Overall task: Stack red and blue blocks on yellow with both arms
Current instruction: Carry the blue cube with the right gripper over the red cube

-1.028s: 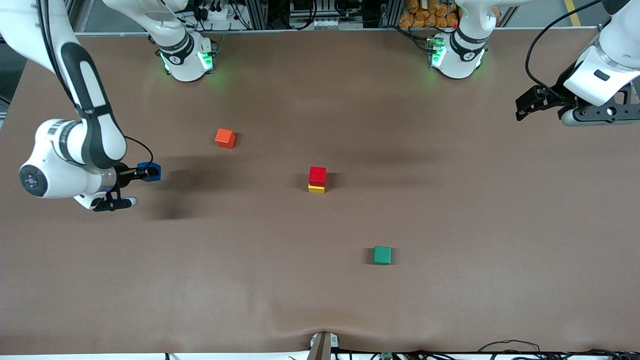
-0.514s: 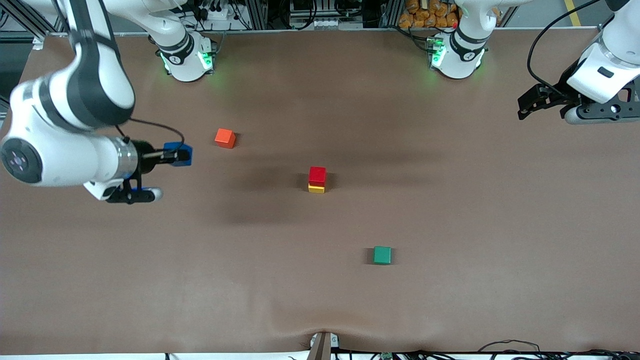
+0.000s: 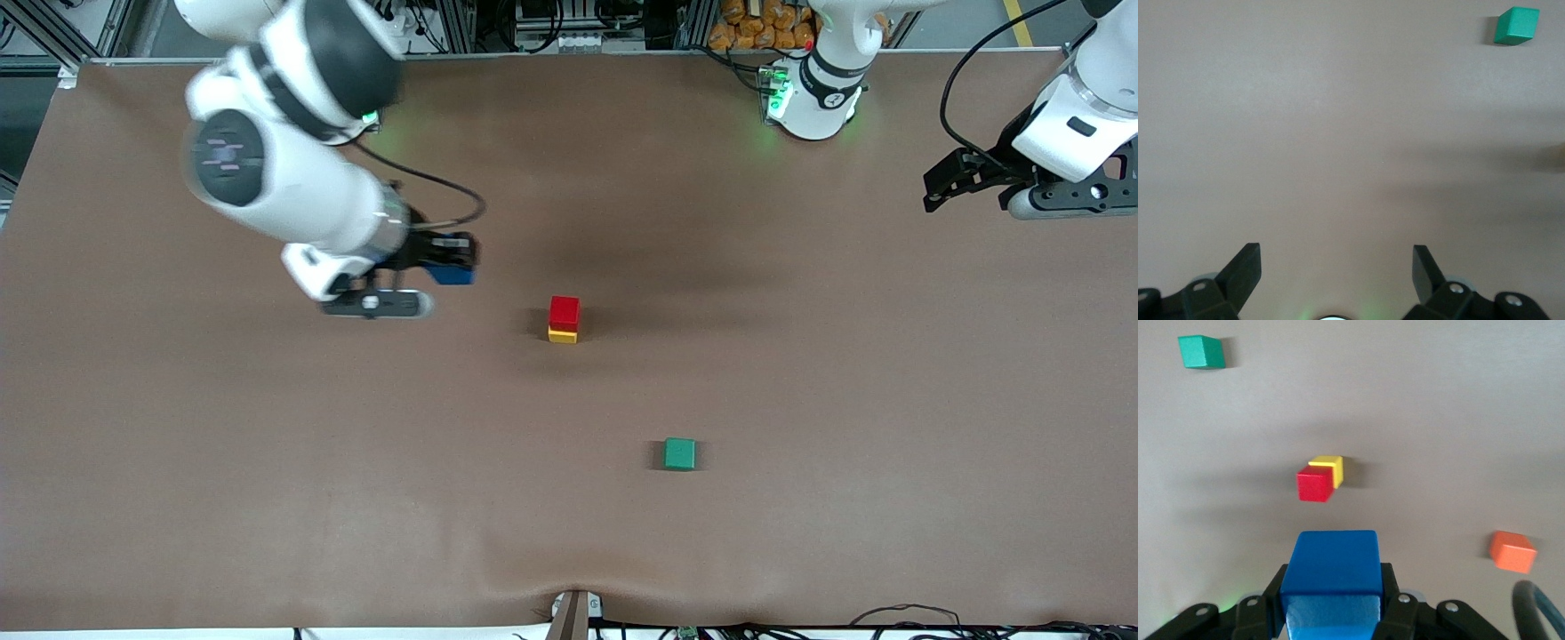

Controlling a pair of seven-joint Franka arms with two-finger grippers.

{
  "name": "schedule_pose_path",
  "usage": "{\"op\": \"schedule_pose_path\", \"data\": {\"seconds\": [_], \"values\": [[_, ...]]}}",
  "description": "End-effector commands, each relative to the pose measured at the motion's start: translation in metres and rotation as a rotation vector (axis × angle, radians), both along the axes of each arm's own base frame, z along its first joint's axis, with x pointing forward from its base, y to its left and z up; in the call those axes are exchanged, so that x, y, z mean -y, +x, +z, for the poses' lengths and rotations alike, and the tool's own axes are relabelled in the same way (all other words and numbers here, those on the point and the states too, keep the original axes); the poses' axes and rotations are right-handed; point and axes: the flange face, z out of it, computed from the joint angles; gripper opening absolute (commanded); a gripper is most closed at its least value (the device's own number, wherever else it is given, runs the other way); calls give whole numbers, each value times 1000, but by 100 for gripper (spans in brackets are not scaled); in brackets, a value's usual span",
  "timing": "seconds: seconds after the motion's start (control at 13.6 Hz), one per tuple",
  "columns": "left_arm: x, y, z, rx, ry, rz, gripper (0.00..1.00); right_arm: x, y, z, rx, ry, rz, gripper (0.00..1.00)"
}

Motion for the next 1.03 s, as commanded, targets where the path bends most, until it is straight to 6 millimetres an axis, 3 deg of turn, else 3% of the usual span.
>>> {"op": "schedule_pose_path", "data": {"seconds": [0.0, 0.07, 0.37, 0.81, 0.95], "values": [[-4, -6, 2, 15, 9, -3, 100, -41, 5, -40, 10, -14, 11, 0], [-5, -6, 2, 15, 10, -2, 100, -60, -2, -60, 15, -38, 28, 0], [-5, -6, 2, 13, 10, -2, 100, -102, 2, -123, 63, -70, -3, 0], [-5, -3, 1, 16, 8, -2, 100, -140, -14, -195, 54, -100, 36, 0], [-4, -3, 2, 21, 7, -4, 100, -140, -18, -201, 28, -116, 46, 0]]}}
